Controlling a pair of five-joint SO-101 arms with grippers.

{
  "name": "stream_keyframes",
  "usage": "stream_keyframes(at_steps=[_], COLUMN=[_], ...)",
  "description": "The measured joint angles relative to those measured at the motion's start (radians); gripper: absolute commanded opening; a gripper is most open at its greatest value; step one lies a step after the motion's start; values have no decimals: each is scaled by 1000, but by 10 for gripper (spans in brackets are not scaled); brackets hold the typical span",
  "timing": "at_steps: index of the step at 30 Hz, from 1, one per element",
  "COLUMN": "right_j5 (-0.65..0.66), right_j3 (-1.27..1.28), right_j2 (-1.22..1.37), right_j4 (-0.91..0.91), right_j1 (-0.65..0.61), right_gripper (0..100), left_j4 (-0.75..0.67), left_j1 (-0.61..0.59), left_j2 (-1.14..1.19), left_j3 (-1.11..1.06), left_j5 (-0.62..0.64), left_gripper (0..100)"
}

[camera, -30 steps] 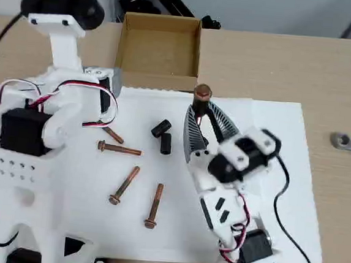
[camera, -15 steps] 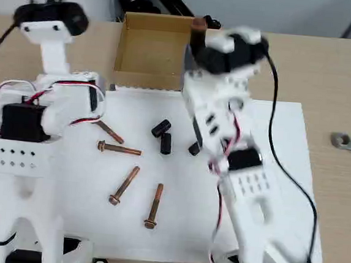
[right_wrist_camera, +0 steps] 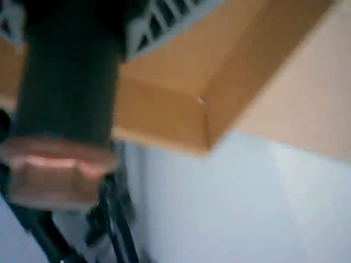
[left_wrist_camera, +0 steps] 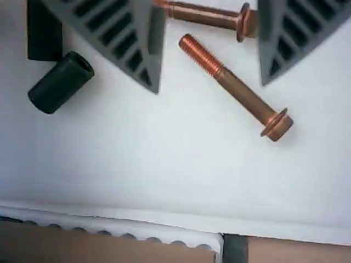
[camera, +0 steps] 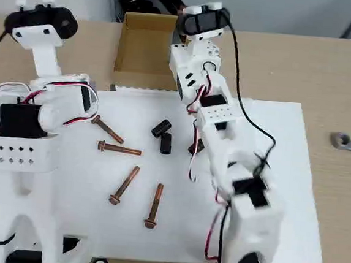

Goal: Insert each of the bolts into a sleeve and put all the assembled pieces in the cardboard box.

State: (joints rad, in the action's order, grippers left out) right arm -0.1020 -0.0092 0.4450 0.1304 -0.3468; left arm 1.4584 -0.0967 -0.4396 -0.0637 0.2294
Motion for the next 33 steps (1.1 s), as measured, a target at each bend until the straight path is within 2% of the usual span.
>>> stream_keyframes(at_steps=[7,22,29,33], right_j5=[0,0,104,109], right_j3=[-110,-118,-149,-149], right_j2=[196,218,235,235], right_j4=[0,-97,-212,-229], right_j1=[61,55,20,-2], right_gripper=[6,6,11,120], left_j4=[0,-3,-3,-3], left_j1=[0,0,0,0], left_j2=[0,0,0,0], left_j3=[0,0,0,0], left_j5=[0,0,0,0], left_gripper=[107,107,107,108])
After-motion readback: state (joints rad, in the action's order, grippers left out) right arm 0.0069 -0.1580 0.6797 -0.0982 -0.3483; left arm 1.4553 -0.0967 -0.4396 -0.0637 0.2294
